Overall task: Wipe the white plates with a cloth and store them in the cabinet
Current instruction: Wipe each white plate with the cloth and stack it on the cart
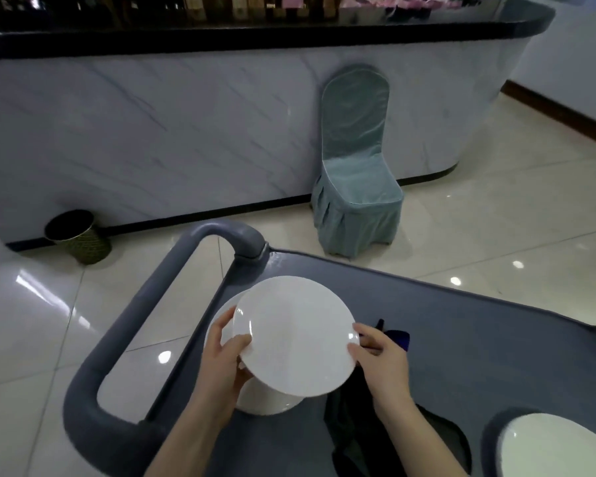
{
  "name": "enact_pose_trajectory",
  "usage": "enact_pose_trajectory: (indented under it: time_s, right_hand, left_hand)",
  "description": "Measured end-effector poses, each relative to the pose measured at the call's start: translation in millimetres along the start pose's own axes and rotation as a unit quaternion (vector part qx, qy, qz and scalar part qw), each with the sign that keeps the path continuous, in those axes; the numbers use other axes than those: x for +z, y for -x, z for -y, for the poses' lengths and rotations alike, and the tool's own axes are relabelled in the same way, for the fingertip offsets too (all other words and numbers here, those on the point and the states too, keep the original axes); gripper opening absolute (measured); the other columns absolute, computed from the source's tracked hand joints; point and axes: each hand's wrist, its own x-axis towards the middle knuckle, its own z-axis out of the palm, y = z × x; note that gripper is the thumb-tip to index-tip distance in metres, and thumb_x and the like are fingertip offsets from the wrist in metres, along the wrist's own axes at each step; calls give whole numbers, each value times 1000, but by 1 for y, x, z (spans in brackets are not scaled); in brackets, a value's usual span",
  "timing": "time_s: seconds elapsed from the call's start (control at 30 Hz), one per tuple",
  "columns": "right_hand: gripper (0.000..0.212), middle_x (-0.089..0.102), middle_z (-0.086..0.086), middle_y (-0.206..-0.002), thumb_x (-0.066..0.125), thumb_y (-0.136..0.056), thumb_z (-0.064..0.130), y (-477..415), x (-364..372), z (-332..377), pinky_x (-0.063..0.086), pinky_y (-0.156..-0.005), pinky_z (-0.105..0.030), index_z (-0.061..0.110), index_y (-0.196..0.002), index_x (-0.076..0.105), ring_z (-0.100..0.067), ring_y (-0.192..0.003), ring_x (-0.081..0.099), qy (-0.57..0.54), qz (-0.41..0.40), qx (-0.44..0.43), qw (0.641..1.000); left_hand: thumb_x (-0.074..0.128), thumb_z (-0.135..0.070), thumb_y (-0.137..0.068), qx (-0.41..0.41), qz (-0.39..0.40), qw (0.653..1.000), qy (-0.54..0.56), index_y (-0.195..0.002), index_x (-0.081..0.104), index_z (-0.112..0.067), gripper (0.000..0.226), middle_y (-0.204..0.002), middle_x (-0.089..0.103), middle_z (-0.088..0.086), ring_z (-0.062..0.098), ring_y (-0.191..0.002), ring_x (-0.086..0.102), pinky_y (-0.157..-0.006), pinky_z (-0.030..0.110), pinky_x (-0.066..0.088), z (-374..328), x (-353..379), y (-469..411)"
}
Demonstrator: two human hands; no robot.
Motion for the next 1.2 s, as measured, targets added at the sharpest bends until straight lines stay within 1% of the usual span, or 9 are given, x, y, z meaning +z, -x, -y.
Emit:
enact_pose_trajectory:
  time_s: [0.1,0.2,0.37,0.57,0.73,0.9,1.03,1.13,1.2]
  right_hand:
    - [50,71,7,-90,74,-82,-1,3,20,-4,51,-79,-25,35,-114,60,-10,-86,67,-50,-18,22,998]
    - [46,74,12,-93,72,-81,-4,1,31,-9,53,-80,-27,39,-97,68,-5,-87,68,-34,-14,12,999]
    - [44,73,18,-79,71,-81,-5,-1,41,-15,52,-75,-23,36,-97,73,-2,-79,69,-18,-2,3,1000]
    - [44,72,10,-91,71,-82,-3,-5,45,-15,48,-67,-14,31,-109,73,-5,-80,67,5,15,-28,999]
    - [41,68,-1,-105,71,-84,0,-8,41,-16,51,-77,-22,26,-116,72,-13,-92,65,16,45,-41,998]
    - [32,67,0,-106,71,-89,10,-6,20,-16,55,-88,-33,26,-116,69,-15,-98,64,-10,58,-24,998]
    - [23,71,2,-97,68,-91,11,-4,-26,-23,57,-80,-31,27,-107,73,-14,-89,67,-7,27,-30,999]
    - [23,73,9,-91,68,-92,11,-1,-74,-32,52,-66,-19,32,-99,73,-7,-84,68,-2,-6,-35,999]
    - [25,73,12,-90,69,-91,10,3,-110,-39,49,-67,-15,35,-96,71,-2,-84,67,14,-32,-46,998]
  left_hand:
    - [64,-23,-85,40,-27,997,-56,-111,59,-53,40,-114,64,-15,14,-108,58,-72,29,53,-2,-18,-1]
    - [59,-14,-93,89,-70,985,-128,-112,62,-40,32,-111,65,-13,11,-106,59,-73,21,48,-1,-35,-4]
    - [64,-7,-89,131,-120,965,-193,-116,67,-23,32,-106,67,-3,14,-97,63,-81,23,51,1,-49,-5]
    - [65,-5,-88,127,-155,955,-217,-118,66,-21,35,-108,63,-3,10,-94,62,-85,26,51,8,-53,-6]
    - [63,-9,-90,125,-177,939,-266,-122,64,-21,34,-108,53,-4,6,-90,58,-79,14,44,10,-48,-3]
    - [64,-11,-91,188,-218,909,-301,-125,61,-22,35,-112,47,-2,13,-96,54,-86,25,45,5,-20,9]
    - [64,-7,-90,258,-147,900,-320,-110,66,-27,28,-104,56,-5,9,-91,57,-78,26,50,9,24,17]
    - [63,-4,-89,277,-57,901,-328,-104,68,-29,29,-96,62,-12,3,-88,58,-73,10,45,23,69,25]
    - [63,-6,-90,270,22,902,-336,-102,67,-31,29,-94,64,-17,-2,-88,58,-71,5,44,36,103,35]
